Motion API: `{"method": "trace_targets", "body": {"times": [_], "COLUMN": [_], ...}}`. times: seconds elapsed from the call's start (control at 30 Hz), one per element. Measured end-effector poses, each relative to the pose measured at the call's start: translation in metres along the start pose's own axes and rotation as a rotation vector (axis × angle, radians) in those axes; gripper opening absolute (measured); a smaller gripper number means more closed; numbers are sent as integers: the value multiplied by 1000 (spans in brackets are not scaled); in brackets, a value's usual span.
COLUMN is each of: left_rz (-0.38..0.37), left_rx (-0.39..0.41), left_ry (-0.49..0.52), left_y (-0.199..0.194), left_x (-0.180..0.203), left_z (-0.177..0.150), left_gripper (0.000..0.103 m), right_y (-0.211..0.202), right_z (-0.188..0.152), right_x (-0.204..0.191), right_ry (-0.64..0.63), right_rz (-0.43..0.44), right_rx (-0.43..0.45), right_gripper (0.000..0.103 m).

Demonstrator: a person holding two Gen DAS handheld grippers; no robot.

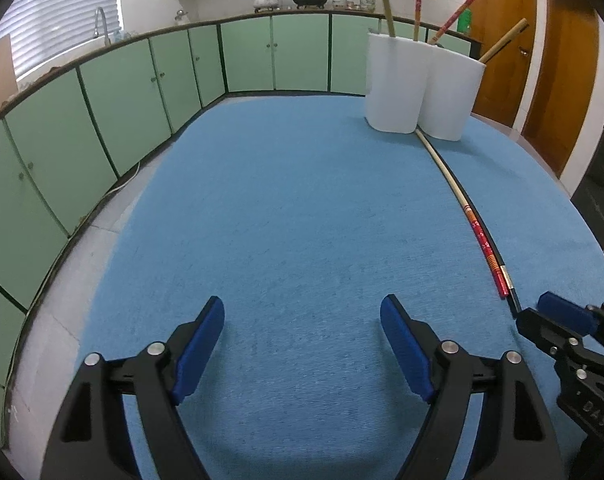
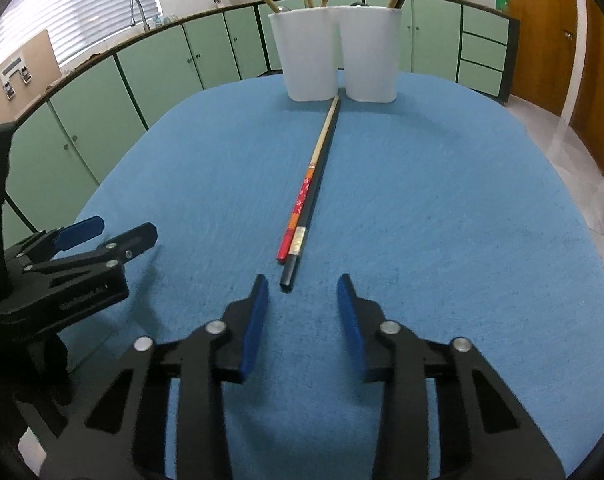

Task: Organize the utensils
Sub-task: 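Move both open tools back toward the remaining chopsticks, then close the right tool on the black chopstick while the left tool grasps the red-tipped chopstick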

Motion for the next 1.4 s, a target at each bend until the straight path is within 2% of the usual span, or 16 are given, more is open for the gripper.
{"method": "trace_targets", "body": {"times": [0.2,0.27,0.3,0.33,0.7,0.9,1.07,1.27,1.4], "left_rz": [2,4,6,8,-7,-58,-133,-175,-180], "left_rx": [-9,-10,-12,-13,-18,-26,-48,-52,-70], "left_ry": [-3,3,9,12,38,36,34,64,76], "left_y": [3,3,4,5,2,-1,-4,-3,4], "left_x": [0,1,2,2,13,30,51,81,99], "left_z": [0,0,0,-1,-5,-9,-14,-17,-16], "left_gripper": [79,80,80,80,80,80,78,73,64], "right_y": [6,7,8,8,-2,-12,-17,-19,-18], "right_z": [6,6,6,6,-4,-13,-18,-24,-27], "right_x": [0,-1,-2,-1,27,47,70,93,100], "right_ry": [12,5,0,-2,68,103,136,174,195], "right_rz": [-17,-19,-14,-11,5,-22,-55,-84,-74], "right_rx": [-7,-9,-7,-7,15,23,33,30,25], "right_gripper": [23,18,9,7,6,6,6,6,6]}}
Point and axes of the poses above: each gripper's, at about its wrist camera, not at the fingertips, and y roughly the way its jaws point, x to its right, z to its top, the point moved 4 cm from there along y, roughly the way its jaws point, and after that the axes turned 11 degrees about -y, right-handed, at the moved point
